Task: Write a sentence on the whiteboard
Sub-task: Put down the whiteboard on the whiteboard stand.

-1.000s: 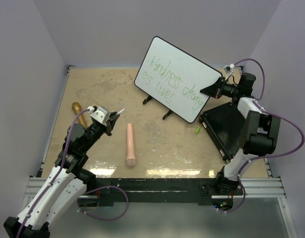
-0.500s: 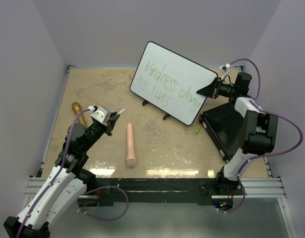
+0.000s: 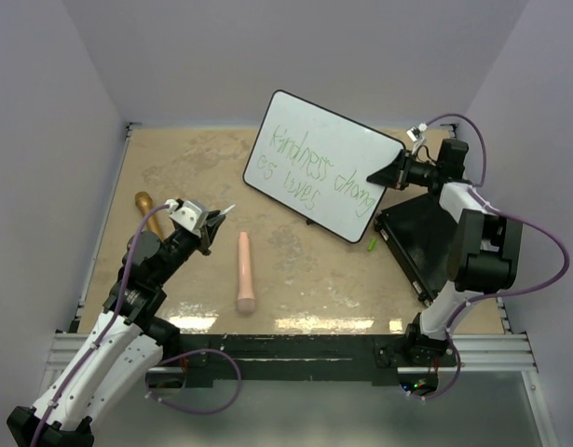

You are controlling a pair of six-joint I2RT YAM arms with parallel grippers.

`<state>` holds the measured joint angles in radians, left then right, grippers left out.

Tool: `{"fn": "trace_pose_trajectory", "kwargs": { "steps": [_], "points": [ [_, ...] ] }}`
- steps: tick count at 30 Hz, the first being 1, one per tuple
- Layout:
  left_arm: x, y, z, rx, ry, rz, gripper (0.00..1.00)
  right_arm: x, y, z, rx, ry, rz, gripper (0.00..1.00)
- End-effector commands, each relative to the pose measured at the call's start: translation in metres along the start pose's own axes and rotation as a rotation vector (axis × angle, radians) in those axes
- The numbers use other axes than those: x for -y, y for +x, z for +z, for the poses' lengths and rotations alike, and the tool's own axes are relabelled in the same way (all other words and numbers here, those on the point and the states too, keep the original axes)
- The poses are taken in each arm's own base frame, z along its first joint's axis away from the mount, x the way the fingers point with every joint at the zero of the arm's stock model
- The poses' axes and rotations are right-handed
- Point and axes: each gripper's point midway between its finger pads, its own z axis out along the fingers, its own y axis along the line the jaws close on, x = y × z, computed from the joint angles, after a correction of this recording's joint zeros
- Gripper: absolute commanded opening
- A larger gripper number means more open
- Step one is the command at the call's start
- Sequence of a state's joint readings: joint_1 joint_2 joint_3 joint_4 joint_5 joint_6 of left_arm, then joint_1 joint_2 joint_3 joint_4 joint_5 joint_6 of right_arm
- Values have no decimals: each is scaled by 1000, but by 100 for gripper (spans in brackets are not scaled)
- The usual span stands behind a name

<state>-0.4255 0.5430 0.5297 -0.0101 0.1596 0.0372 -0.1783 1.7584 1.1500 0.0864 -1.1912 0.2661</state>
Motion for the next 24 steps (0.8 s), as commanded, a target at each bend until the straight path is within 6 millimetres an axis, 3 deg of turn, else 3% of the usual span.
{"fn": "trace_pose_trajectory", "kwargs": {
  "steps": [1, 12, 17, 24],
  "points": [
    [0, -10, 0, 36, 4, -11, 0, -33, -52, -8, 61, -73, -226, 1],
    [0, -10, 0, 36, 3, -11, 0, -42, -75, -9, 97, -95, -259, 1],
    [0, -10, -1, 37, 1, -11, 0, -24, -68, -10, 84, -69, -238, 1],
    [-1, -11, -1, 38, 0, -11, 0, 4, -33, -8, 5, -31, -203, 2]
  ]
}}
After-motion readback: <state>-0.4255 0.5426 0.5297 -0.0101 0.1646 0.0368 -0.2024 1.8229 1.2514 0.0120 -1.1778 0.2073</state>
